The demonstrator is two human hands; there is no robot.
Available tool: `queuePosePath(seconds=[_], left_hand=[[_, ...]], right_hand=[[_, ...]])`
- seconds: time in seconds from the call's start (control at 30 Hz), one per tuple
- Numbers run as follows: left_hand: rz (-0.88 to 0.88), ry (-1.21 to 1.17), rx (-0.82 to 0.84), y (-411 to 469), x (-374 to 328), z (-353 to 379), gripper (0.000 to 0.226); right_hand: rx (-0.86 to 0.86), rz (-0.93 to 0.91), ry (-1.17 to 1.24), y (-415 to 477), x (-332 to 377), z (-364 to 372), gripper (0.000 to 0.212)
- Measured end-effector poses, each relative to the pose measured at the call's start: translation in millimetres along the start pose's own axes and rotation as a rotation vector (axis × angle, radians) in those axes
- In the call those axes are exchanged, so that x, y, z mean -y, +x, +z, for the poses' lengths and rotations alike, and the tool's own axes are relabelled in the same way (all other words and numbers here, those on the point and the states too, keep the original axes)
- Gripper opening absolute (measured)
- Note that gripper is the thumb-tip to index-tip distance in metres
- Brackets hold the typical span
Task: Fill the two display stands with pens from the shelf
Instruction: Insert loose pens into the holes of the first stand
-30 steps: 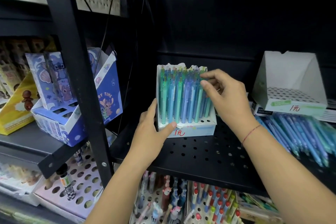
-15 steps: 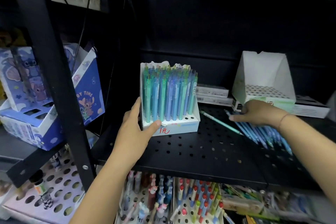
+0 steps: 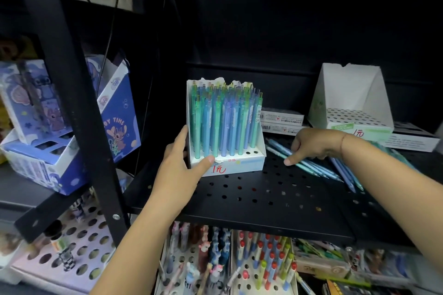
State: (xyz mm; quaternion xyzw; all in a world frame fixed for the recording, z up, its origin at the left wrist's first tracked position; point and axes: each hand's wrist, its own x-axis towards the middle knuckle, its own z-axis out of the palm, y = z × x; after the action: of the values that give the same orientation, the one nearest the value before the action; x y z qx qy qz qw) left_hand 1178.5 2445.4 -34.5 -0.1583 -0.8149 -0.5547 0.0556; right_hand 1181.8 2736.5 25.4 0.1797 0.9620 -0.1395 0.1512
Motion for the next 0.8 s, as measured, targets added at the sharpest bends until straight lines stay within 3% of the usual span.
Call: queuePosePath(seconds=[0.8], left_hand=[[0.006, 0.010, -0.024, -0.7, 3.4, 2.2, 0.079]], right_hand=[[0.053, -0.269, -0.055, -6.8, -4.0, -0.7, 0.030]])
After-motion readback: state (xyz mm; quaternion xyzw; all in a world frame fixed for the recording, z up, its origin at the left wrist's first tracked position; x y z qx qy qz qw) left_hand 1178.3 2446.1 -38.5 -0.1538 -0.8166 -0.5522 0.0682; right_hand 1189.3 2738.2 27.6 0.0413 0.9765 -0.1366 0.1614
